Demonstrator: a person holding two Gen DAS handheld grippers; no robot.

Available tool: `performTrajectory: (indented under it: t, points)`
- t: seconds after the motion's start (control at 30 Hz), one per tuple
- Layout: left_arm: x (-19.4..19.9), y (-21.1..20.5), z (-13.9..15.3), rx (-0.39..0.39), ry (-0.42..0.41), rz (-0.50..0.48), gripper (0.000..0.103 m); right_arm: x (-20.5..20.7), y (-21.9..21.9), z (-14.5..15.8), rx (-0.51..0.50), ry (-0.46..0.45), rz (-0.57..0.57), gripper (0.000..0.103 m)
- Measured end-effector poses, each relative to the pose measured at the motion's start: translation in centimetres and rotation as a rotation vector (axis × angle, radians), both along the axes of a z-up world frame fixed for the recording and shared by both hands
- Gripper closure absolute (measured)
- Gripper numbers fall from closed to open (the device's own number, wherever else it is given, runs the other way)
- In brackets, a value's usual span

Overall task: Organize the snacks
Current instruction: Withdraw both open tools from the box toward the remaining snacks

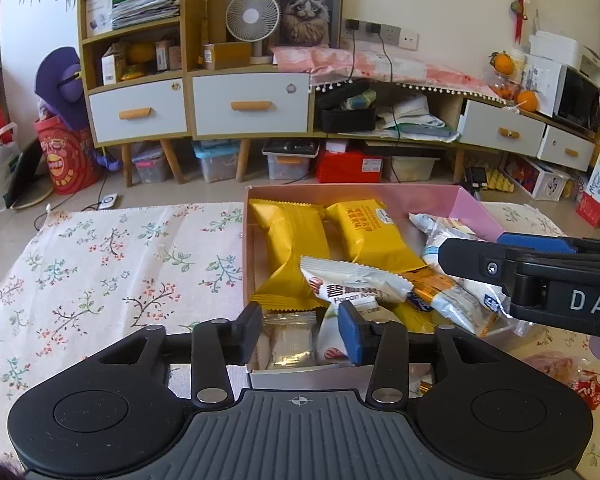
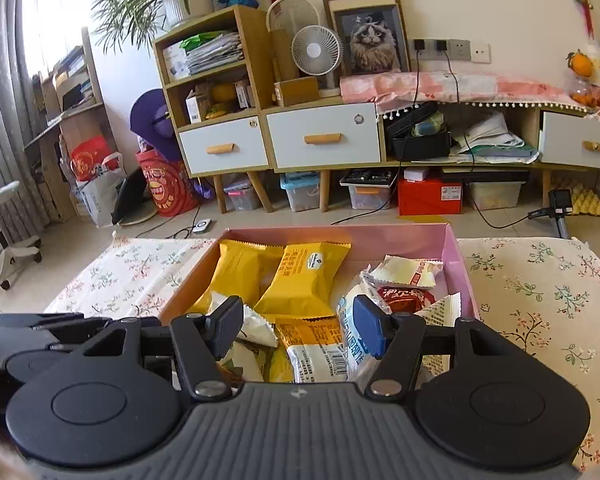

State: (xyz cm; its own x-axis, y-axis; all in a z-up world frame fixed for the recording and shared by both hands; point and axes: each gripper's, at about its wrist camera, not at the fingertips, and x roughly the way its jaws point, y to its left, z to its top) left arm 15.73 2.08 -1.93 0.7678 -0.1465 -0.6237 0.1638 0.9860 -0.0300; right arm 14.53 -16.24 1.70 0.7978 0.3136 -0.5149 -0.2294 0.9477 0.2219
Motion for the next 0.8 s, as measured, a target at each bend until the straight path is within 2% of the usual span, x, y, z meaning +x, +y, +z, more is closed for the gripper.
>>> performTrajectory:
  t: [0.1,0.4,0.8]
  points:
    - [-0.5,-0.2,0.3,0.011,0.002,-0.014,0.049,-0.1,0.0,0.2,-0.01,0.001,0.002,0.045]
    - [-2.2,-0.2,0.6,0.025,0.061,-0.055,0.037,-1.2,-0.5,0.8,-0.064,0.014,0.024,0.038]
    - [-4.8,-0.3,0.5,0.07,0.112,-0.12,0.023,-3.1,-1.5,1.0,-0.156,0.021,0.045,0.021]
